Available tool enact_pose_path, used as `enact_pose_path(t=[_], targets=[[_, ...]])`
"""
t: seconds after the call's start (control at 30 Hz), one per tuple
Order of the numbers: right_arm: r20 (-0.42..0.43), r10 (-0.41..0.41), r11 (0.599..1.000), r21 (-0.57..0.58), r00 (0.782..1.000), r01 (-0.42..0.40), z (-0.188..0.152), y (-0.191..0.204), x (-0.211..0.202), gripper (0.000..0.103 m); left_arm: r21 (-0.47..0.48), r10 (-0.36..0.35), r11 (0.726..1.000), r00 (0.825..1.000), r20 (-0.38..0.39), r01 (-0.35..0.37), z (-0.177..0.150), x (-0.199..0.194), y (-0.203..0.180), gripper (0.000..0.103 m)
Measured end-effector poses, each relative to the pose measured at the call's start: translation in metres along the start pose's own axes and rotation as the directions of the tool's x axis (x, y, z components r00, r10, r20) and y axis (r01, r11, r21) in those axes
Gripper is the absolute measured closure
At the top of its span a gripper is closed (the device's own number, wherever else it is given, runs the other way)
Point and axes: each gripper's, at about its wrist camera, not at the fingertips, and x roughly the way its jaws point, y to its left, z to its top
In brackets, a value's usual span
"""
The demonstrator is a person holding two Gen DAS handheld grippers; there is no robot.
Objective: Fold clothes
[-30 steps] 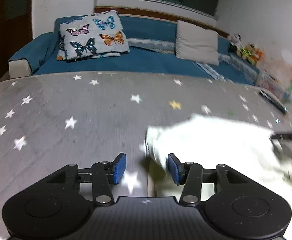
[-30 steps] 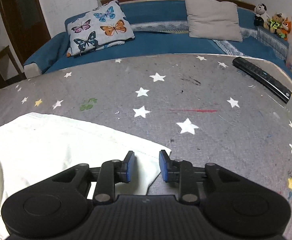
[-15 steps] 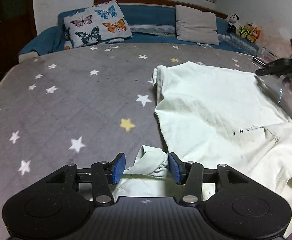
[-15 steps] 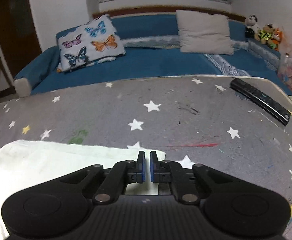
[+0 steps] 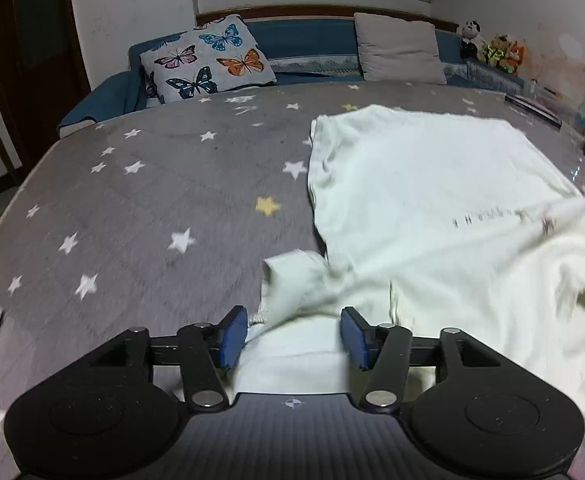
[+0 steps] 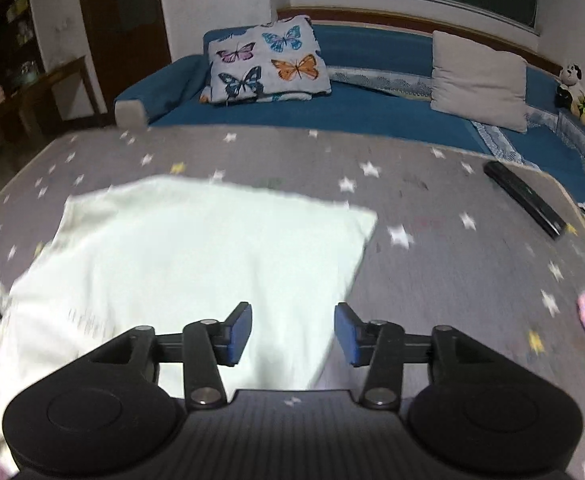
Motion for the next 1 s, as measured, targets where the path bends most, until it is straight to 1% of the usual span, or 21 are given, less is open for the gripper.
enact_pose_path(t=[0.07, 0.13, 0.27, 0.37, 0.43, 0.53, 0.63, 0.7, 0.73, 0.8, 0.83, 0.87, 0.9, 0.93, 0.97, 1.0], targets=[[-0.012, -0.007, 1.000, -0.001, 1.000, 0.007, -0.017, 0.000, -0.013, 0.054, 0.010, 0.009, 1.000, 1.000, 0.003, -0.009, -0.009, -0.007, -0.002, 0.045], [-0.030, -0.022, 0.999, 0.026, 0.999, 0.023, -0.043, -0.006, -0.026, 0.053, 0.004, 0.014, 1.000, 1.000, 0.003, -0.014, -0.016, -0.014, -0.002, 0.045], [-0.041, -0.053, 0.992, 0.109, 0.998, 0.057, -0.082, -0.022, -0.047, 0.053, -0.018, 0.021, 1.000, 1.000, 0.019, -0.021, -0.026, -0.028, -0.002, 0.045], [-0.046, -0.065, 0.977, 0.202, 0.997, 0.073, -0.109, -0.037, -0.060, 0.053, -0.031, 0.032, 0.999, 0.999, 0.037, -0.031, -0.030, -0.036, -0.003, 0.044], [-0.049, -0.054, 0.966, 0.250, 0.997, 0.065, -0.121, -0.043, -0.064, 0.053, -0.050, 0.054, 0.997, 0.998, 0.042, -0.052, -0.032, -0.039, -0.002, 0.044], [-0.031, -0.025, 0.946, 0.321, 0.999, 0.034, -0.136, -0.046, -0.071, 0.053, -0.103, 0.060, 0.993, 0.997, 0.044, -0.055, -0.036, -0.041, 0.003, 0.045], [-0.008, 0.014, 0.941, 0.338, 1.000, -0.011, -0.143, -0.038, -0.077, 0.053, -0.119, 0.064, 0.991, 0.997, 0.031, -0.060, -0.039, -0.041, 0.004, 0.050], [-0.002, 0.037, 0.941, 0.337, 0.999, -0.034, -0.145, -0.031, -0.079, 0.054, -0.124, 0.052, 0.991, 0.998, 0.032, -0.048, -0.042, -0.042, 0.004, 0.064], [-0.002, 0.048, 0.942, 0.332, 0.999, -0.045, -0.145, -0.026, -0.078, 0.056, -0.127, 0.047, 0.991, 0.998, 0.032, -0.042, -0.043, -0.043, 0.003, 0.068], [-0.004, 0.070, 0.945, 0.321, 0.998, -0.065, -0.144, -0.016, -0.076, 0.060, -0.125, 0.044, 0.991, 0.999, 0.031, -0.040, -0.045, -0.043, 0.002, 0.082], [-0.011, 0.085, 0.945, 0.317, 0.996, -0.077, -0.145, -0.012, -0.075, 0.065, -0.125, 0.043, 0.991, 0.999, 0.032, -0.039, -0.046, -0.044, 0.002, 0.086], [-0.027, 0.093, 0.947, 0.312, 0.995, -0.080, -0.147, -0.006, -0.072, 0.072, -0.125, 0.042, 0.991, 0.999, 0.034, -0.038, -0.048, -0.045, 0.002, 0.093], [-0.041, 0.093, 0.948, 0.308, 0.995, -0.076, -0.149, -0.001, -0.071, 0.077, -0.126, 0.041, 0.991, 0.999, 0.036, -0.036, -0.049, -0.046, 0.001, 0.096], [-0.054, 0.093, 0.950, 0.305, 0.994, -0.072, -0.151, 0.003, -0.069, 0.092, -0.126, 0.040, 0.991, 0.999, 0.037, -0.035, -0.050, -0.047, 0.001, 0.098], [-0.066, 0.088, 0.950, 0.305, 0.994, -0.063, -0.154, 0.006, -0.067, 0.098, -0.126, 0.037, 0.992, 0.999, 0.041, -0.031, -0.052, -0.050, 0.001, 0.099], [-0.072, 0.079, 0.951, 0.306, 0.994, -0.053, -0.156, 0.007, -0.067, 0.099, -0.126, 0.032, 0.992, 0.998, 0.044, -0.027, -0.053, -0.054, 0.002, 0.100]])
